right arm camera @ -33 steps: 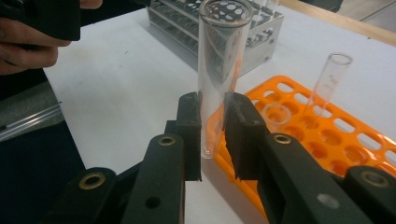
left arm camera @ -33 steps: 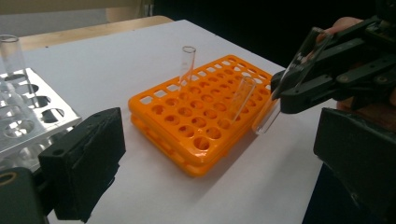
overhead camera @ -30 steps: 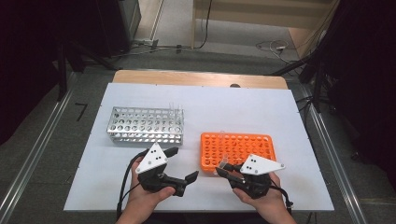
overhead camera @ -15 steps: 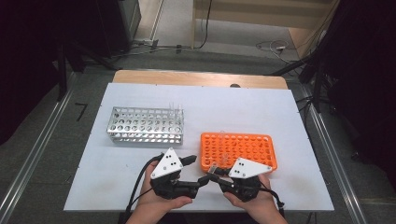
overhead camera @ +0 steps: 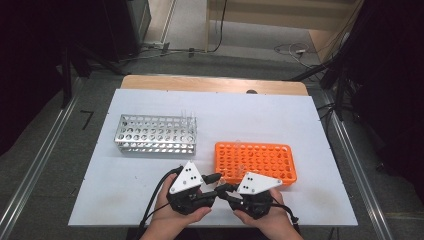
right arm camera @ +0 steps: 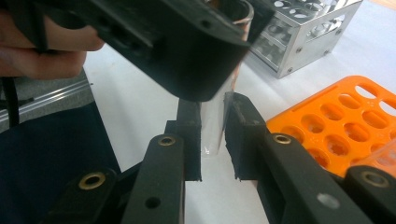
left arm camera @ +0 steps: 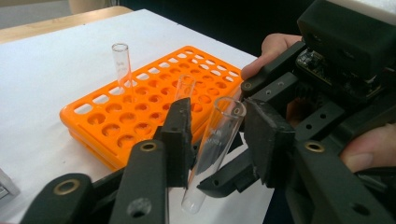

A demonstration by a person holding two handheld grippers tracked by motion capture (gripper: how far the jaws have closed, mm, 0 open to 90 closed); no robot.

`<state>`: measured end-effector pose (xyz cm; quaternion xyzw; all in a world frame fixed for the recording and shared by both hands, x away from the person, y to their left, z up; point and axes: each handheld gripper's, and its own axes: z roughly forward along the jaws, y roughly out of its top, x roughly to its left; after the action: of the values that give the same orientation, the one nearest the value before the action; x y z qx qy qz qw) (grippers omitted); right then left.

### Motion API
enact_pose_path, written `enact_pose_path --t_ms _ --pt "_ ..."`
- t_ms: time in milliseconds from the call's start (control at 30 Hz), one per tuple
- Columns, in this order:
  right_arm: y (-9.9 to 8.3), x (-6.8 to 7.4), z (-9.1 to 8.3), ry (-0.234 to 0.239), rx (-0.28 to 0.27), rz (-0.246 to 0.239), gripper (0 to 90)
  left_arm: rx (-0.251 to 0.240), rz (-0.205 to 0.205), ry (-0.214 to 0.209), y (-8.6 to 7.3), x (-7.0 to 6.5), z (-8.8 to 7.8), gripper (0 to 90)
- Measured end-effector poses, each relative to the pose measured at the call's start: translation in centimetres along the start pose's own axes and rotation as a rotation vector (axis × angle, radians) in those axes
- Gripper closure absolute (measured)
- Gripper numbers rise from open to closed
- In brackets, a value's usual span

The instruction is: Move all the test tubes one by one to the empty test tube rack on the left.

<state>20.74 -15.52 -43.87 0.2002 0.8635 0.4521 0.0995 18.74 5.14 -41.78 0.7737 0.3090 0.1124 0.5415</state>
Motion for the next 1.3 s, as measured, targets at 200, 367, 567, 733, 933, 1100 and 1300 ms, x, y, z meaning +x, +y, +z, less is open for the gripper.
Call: enact_pose_path --t_ms 200,367,567,733,933,1100,1300 --pt "0.00 0.02 0.06 0.008 0.007 0.001 74.3 0.023 0.017 0.004 -0.13 0.00 0.25 66.6" --pt "-0.03 0.04 -0.03 0.010 0.007 0.003 74.3 0.021 0.019 0.004 -0.15 -0.19 0.29 70.7" --pt "-0.04 0.16 -0.25 0.009 0.007 0.004 74.3 0.018 0.014 0.003 -0.10 -0.19 0.15 72.6" --pt "-0.06 0.03 -0.38 0.006 0.005 0.002 74.3 0.012 0.010 0.010 -0.11 -0.02 0.15 74.2" --pt "-0.16 -0.06 -0.50 -0.001 0.005 0.008 74.3 0.008 0.016 0.007 -0.03 0.03 0.31 75.2" --pt "-0.11 -0.14 -0.59 -0.007 -0.002 -0.001 74.3 0.005 0.024 0.012 0.05 0.00 0.29 75.4" --pt "-0.11 -0.14 -0.62 -0.014 -0.013 0.002 74.3 -0.006 0.016 0.007 0.12 0.13 0.29 75.5"
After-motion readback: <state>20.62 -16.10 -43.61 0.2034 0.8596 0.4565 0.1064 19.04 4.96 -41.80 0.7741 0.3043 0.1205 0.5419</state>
